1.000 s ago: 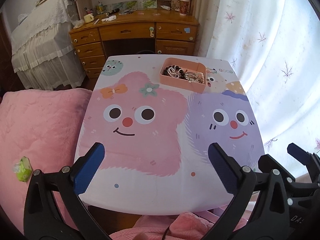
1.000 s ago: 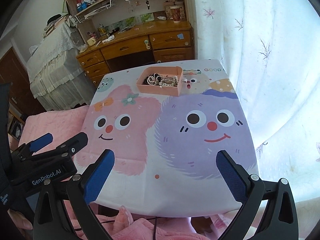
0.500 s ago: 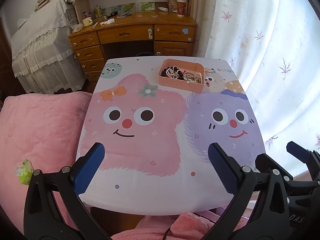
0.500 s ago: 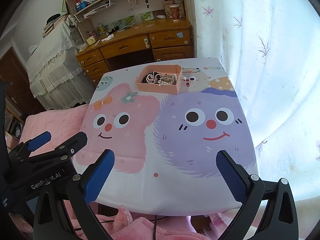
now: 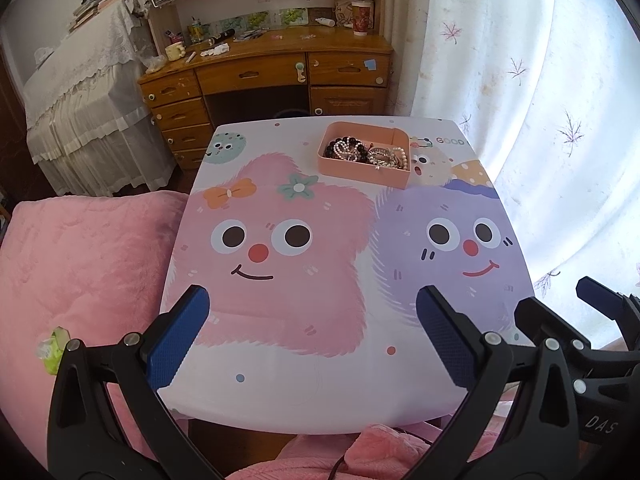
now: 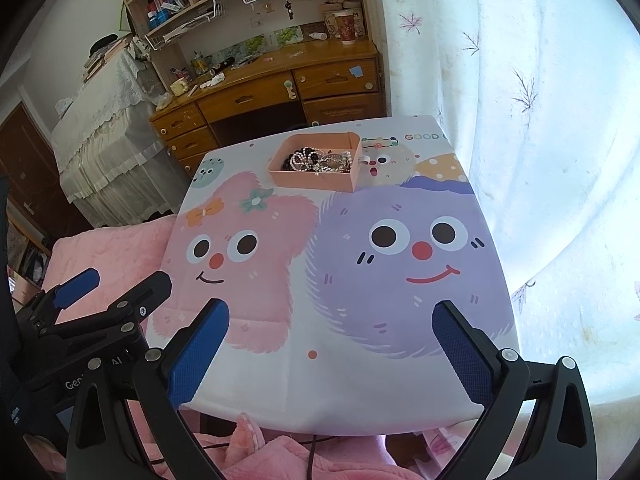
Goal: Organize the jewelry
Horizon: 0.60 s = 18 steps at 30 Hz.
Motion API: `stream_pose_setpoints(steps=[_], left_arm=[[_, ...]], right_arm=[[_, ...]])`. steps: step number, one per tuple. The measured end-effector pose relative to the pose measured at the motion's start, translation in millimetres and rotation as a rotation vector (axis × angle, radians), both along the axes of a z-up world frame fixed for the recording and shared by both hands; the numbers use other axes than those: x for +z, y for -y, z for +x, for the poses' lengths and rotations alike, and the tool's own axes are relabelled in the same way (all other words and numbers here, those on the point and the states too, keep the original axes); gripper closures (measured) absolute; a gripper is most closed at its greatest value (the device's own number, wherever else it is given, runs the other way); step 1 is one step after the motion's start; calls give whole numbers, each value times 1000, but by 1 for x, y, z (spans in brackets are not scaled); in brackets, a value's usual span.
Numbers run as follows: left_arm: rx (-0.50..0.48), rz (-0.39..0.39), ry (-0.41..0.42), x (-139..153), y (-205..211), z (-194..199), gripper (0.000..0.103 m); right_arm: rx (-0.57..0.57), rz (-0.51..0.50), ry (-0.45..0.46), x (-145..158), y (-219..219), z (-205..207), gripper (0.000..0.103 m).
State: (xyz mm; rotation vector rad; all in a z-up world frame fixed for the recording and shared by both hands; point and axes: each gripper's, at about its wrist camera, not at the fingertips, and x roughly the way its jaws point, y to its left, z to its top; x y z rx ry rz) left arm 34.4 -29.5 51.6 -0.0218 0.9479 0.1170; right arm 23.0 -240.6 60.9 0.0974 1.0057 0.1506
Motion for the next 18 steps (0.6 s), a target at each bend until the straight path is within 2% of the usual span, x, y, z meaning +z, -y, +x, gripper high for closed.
stream_pose_setpoints(steps=[18], left_arm=[[10, -6, 8, -2, -6, 6, 0]], right_arm=[[10, -10, 7, 3, -3, 2, 1]])
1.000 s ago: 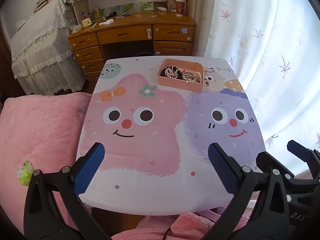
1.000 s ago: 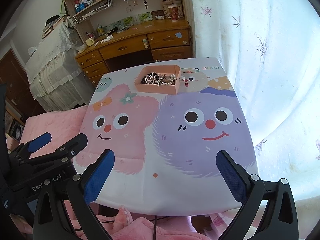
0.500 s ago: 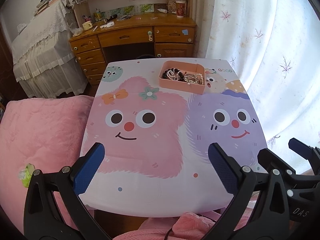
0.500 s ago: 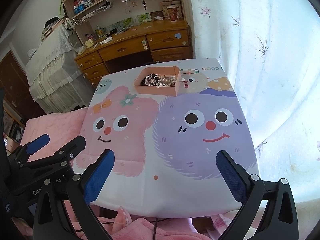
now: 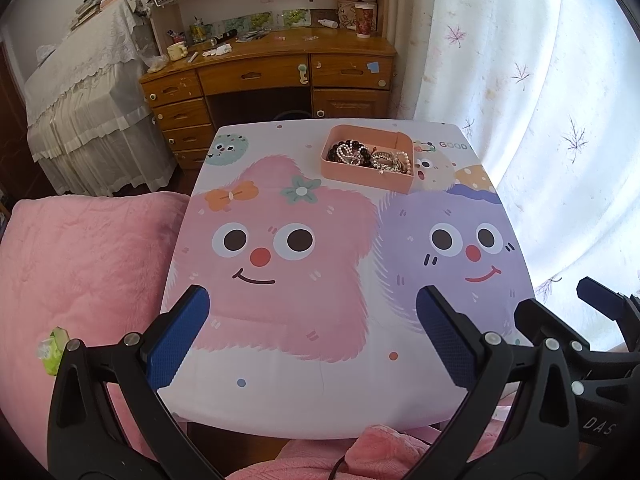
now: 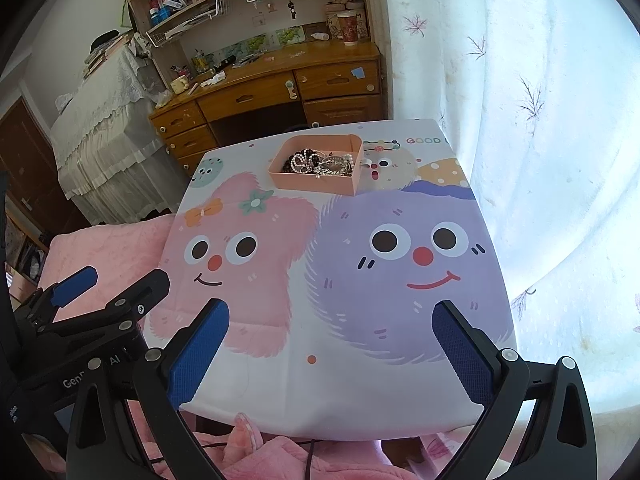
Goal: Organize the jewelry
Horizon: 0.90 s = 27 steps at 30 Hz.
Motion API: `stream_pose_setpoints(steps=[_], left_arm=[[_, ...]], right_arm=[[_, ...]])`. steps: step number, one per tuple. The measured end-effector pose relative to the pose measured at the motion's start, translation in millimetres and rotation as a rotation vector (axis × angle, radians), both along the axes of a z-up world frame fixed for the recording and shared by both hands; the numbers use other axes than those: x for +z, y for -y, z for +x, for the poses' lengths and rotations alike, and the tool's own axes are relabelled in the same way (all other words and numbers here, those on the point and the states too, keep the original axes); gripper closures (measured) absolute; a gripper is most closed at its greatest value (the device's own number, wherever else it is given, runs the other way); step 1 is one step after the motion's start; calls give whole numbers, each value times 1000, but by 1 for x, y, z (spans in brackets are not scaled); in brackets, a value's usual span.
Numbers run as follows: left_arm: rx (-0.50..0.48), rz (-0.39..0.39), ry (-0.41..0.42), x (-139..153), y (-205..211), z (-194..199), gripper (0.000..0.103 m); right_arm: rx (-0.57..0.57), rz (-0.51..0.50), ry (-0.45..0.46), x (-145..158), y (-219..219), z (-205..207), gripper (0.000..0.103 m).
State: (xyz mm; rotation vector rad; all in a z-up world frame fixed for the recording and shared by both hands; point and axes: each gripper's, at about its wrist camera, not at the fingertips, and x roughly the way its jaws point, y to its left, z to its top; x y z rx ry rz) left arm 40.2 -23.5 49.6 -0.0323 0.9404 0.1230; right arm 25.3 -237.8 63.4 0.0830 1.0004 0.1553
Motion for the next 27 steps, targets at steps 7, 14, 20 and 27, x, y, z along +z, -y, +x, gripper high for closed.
stream_pose_setpoints(steps=[7, 14, 20, 27], left_arm=[[3, 0, 1, -1, -2, 2, 0], [22, -12, -6, -4, -11, 9, 0], [13, -12, 1, -4, -10, 11, 0], [-1, -16, 4, -5, -10, 21, 0]], right_arm=[[3, 0, -4, 1, -2, 4, 1], [1, -2, -3, 2, -3, 4, 1], [-11, -7, -6, 2, -5, 8, 1], [-35, -9, -3, -1, -6, 18, 1]])
